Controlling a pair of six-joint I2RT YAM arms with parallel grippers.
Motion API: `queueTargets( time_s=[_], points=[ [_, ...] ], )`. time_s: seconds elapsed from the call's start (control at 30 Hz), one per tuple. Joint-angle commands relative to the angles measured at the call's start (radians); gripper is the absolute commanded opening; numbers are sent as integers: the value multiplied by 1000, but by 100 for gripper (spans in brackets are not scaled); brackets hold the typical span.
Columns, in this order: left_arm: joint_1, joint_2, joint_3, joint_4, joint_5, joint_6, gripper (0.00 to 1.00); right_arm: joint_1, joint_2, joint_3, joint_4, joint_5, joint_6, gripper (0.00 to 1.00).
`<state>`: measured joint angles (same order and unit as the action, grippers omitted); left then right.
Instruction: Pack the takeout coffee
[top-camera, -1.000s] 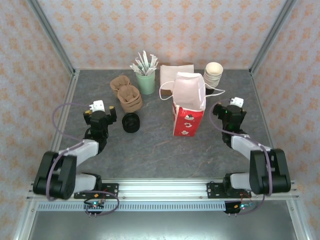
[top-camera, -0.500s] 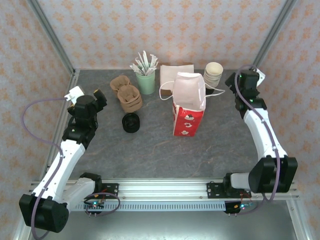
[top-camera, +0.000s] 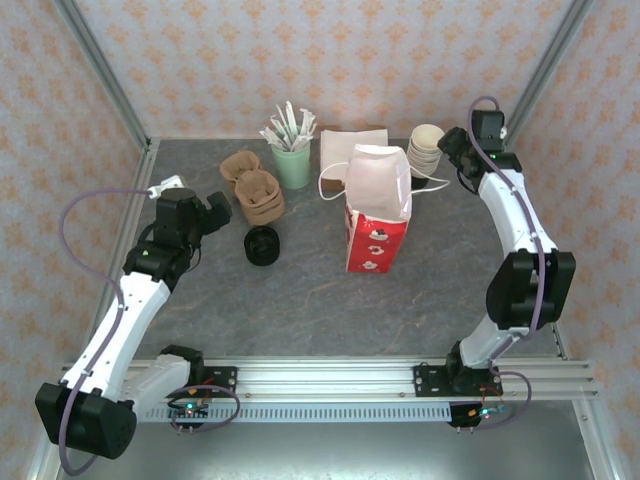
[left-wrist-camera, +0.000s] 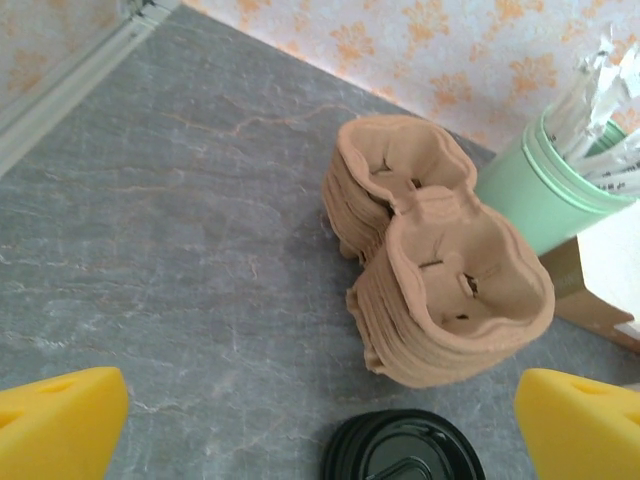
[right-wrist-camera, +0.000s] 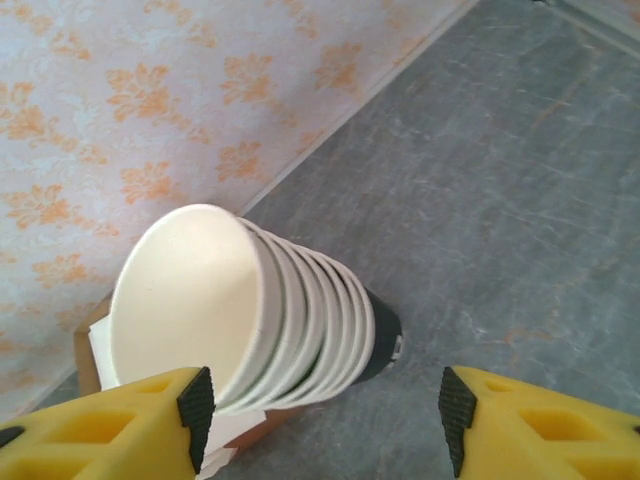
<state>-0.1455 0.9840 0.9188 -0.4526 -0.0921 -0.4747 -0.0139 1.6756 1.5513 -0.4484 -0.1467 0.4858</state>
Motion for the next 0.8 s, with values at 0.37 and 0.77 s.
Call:
queueTargets(
  time_s=[0.37,0.77],
  points=[
    [-29,21,51,-40,65,2,100,0,159,151,56,-120,25,55],
    [-34,16,51,-54,58,2,100,2,222,212,61,-129,19,41]
  ],
)
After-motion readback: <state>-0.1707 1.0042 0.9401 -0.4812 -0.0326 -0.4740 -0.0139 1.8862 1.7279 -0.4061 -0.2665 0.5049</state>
